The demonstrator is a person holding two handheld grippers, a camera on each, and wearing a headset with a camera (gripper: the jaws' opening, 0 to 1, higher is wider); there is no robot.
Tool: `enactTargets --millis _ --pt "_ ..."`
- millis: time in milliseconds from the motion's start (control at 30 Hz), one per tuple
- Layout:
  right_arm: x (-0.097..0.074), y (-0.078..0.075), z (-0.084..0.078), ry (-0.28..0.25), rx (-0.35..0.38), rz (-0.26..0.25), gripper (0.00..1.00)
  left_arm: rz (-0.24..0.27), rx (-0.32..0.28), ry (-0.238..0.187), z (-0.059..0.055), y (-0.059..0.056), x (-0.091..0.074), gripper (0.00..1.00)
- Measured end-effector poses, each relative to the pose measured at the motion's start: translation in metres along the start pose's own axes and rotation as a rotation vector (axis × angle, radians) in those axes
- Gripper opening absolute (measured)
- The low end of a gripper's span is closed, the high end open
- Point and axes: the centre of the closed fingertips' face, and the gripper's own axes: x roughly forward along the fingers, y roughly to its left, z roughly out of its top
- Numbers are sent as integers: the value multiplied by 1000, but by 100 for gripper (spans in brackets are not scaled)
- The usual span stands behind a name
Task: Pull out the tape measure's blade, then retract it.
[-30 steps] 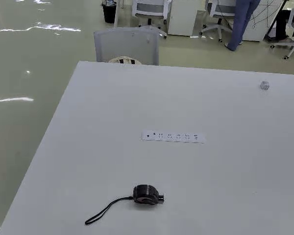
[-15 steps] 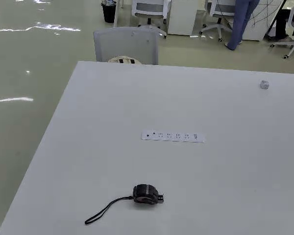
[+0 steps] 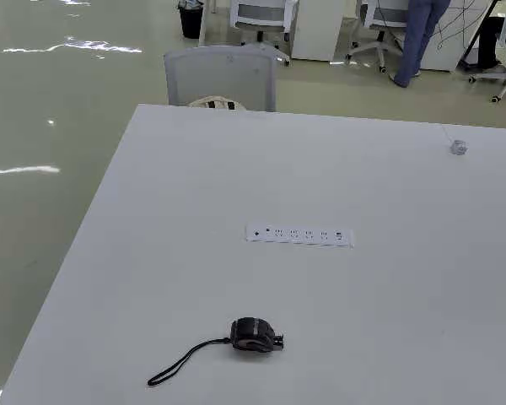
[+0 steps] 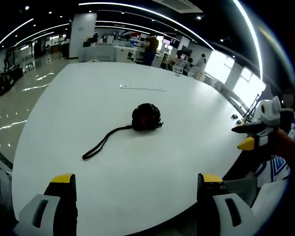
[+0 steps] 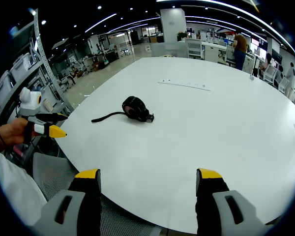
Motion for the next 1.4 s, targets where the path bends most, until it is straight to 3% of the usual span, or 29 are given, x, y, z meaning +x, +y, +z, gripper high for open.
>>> enactTargets --millis 100,767,1400 --pt "-1 1 1 -2 0 -1 81 -5 11 18 -3 0 1 100" --pt "2 3 1 -6 13 1 81 6 -9 26 -11 4 -1 100" --pt "0 3 -1 -12 20 -2 81 9 -5 26 -7 3 -1 100"
